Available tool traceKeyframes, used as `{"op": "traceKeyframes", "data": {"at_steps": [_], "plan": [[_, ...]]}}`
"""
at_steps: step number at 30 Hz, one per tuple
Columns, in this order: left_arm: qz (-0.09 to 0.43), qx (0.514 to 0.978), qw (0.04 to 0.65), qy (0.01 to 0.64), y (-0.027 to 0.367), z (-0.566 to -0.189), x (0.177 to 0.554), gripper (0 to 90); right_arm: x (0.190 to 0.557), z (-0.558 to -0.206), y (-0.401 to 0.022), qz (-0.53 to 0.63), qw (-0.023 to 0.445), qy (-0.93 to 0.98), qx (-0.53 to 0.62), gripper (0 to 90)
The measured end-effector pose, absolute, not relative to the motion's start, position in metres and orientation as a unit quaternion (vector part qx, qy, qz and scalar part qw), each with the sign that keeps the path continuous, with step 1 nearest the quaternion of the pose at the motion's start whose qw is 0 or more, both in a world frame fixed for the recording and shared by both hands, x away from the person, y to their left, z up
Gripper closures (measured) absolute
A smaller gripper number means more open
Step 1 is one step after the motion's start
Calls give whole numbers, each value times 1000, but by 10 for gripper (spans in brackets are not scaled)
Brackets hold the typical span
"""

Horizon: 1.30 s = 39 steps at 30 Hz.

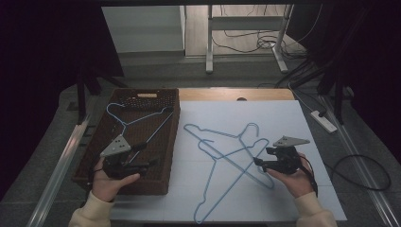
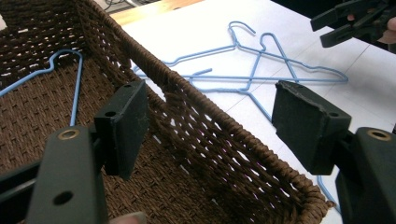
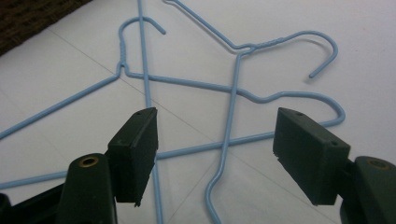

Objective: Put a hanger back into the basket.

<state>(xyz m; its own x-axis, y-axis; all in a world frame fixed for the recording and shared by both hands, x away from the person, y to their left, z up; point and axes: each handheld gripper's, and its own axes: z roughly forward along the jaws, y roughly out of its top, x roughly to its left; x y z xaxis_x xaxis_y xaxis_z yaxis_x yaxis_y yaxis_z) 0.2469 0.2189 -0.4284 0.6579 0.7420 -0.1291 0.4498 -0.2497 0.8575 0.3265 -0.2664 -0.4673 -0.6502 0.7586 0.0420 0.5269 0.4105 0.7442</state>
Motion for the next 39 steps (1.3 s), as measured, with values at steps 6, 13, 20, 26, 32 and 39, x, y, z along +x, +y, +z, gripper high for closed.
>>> {"op": "traceKeyframes", "data": {"at_steps": [6, 13, 20, 26, 32, 39], "plan": [[152, 776, 478, 382, 218, -428, 247, 277, 348, -473, -252, 342, 150, 833, 409, 325], [152, 777, 478, 381, 217, -428, 247, 278, 381, -481, -234, 309, 145, 843, 415, 387], [151, 777, 478, 381, 218, -428, 247, 279, 411, -489, -220, 280, 128, 853, 421, 448], [150, 777, 478, 380, 218, -429, 248, 279, 434, -495, -209, 249, 129, 860, 426, 518], [156, 777, 482, 374, 216, -429, 247, 280, 443, -502, -199, 220, 124, 870, 424, 586], [159, 776, 482, 375, 216, -428, 246, 282, 443, -502, -192, 206, 117, 875, 423, 735]]}}
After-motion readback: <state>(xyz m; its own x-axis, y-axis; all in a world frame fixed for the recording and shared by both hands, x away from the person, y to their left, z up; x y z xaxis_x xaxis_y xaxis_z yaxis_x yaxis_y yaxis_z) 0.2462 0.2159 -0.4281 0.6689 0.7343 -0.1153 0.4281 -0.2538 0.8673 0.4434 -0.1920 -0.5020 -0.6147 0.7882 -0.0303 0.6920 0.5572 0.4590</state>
